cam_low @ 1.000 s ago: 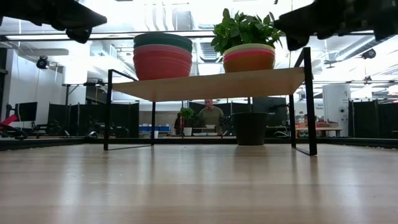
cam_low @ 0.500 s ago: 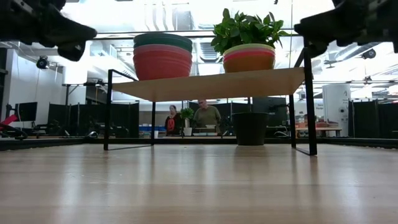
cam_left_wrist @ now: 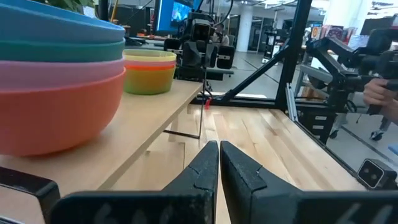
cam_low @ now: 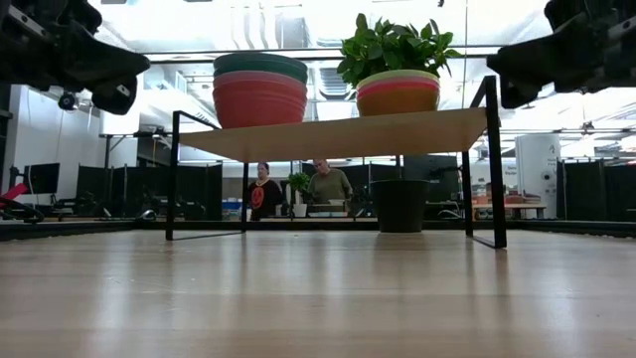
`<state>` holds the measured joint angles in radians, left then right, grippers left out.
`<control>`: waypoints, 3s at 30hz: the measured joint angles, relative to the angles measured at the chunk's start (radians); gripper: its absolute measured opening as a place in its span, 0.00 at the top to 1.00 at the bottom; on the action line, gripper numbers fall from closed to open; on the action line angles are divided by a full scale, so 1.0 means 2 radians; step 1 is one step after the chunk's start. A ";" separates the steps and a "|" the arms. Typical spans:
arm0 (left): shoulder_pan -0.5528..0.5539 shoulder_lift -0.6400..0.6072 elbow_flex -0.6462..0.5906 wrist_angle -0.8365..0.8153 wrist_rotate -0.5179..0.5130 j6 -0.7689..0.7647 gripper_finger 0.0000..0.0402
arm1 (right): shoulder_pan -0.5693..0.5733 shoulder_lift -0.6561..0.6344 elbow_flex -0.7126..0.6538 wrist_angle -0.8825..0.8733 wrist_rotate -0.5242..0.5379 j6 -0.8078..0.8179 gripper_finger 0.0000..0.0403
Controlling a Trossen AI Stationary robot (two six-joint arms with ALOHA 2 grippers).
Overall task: Place and stack bowls onto a shelf
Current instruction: Return to Home Position
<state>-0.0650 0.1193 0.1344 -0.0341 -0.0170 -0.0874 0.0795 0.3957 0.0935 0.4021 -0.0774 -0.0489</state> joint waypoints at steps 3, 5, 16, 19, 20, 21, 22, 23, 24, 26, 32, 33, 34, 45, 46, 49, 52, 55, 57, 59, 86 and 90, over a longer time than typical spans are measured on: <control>0.000 0.000 -0.019 0.029 0.000 0.000 1.00 | 0.000 -0.020 -0.008 0.000 0.000 -0.007 0.82; 0.000 0.000 -0.033 0.047 0.001 -0.003 1.00 | 0.000 -0.037 -0.015 0.000 -0.001 -0.011 0.82; 0.000 -0.005 -0.056 0.079 0.021 -0.006 1.00 | 0.000 -0.121 -0.040 -0.010 -0.018 -0.009 0.82; 0.000 -0.005 -0.057 0.078 0.032 -0.010 1.00 | 0.000 -0.130 -0.040 -0.027 -0.018 -0.009 0.82; 0.000 -0.005 -0.058 0.078 0.032 -0.013 1.00 | 0.000 -0.132 -0.040 -0.030 -0.018 -0.009 0.82; 0.000 -0.005 -0.060 0.078 0.032 -0.013 1.00 | 0.000 -0.133 -0.040 -0.032 -0.018 -0.009 0.82; 0.000 -0.005 -0.062 0.076 0.035 -0.014 1.00 | 0.000 -0.134 -0.040 -0.033 -0.018 -0.010 0.82; 0.000 -0.005 -0.062 0.074 0.038 -0.015 1.00 | 0.000 -0.134 -0.040 -0.034 -0.018 -0.011 0.82; 0.000 -0.004 -0.062 0.073 0.041 -0.017 1.00 | 0.000 -0.134 -0.040 -0.037 -0.017 -0.013 0.82; 0.000 -0.001 -0.062 0.070 0.044 -0.019 1.00 | 0.000 -0.137 -0.040 -0.042 -0.015 -0.015 0.82; 0.000 0.002 -0.062 0.069 0.057 -0.005 1.00 | 0.000 -0.153 -0.040 -0.064 -0.002 -0.024 0.82; 0.000 0.002 -0.062 0.069 0.057 -0.002 1.00 | 0.000 -0.156 -0.041 -0.073 0.007 -0.024 0.82; 0.000 0.002 -0.062 0.069 0.057 0.000 1.00 | 0.000 -0.158 -0.041 -0.082 0.015 -0.025 0.82; 0.000 0.002 -0.062 0.045 0.047 -0.004 1.00 | 0.000 -0.195 -0.035 -0.096 0.013 -0.047 0.82; 0.000 0.002 -0.062 0.045 0.043 -0.004 1.00 | 0.000 -0.195 -0.035 -0.104 0.015 -0.047 0.82; 0.000 0.001 -0.062 0.047 0.014 -0.018 1.00 | 0.000 -0.198 -0.035 -0.125 0.025 -0.038 0.82; 0.000 0.002 -0.062 0.045 -0.012 -0.053 1.00 | 0.000 -0.197 -0.035 -0.135 0.026 -0.030 0.82; 0.000 0.007 -0.062 0.041 -0.013 -0.072 1.00 | 0.000 -0.193 -0.035 -0.149 0.029 -0.028 0.82; 0.000 0.011 -0.062 0.041 -0.013 -0.073 1.00 | 0.000 -0.193 -0.035 -0.152 0.053 -0.024 0.82; 0.000 0.014 -0.060 0.040 -0.013 -0.073 1.00 | 0.000 -0.192 -0.035 -0.163 0.082 -0.021 0.82; 0.000 0.024 -0.058 0.043 -0.013 -0.073 1.00 | 0.000 -0.190 -0.034 -0.176 0.105 -0.015 0.82; 0.000 0.024 -0.058 0.043 -0.013 -0.073 1.00 | 0.000 -0.190 -0.034 -0.176 0.104 -0.015 0.82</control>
<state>-0.0650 0.1665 0.0185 0.0521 -0.0422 -0.2344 0.0795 0.0158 0.0250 0.0498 0.1314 -0.0794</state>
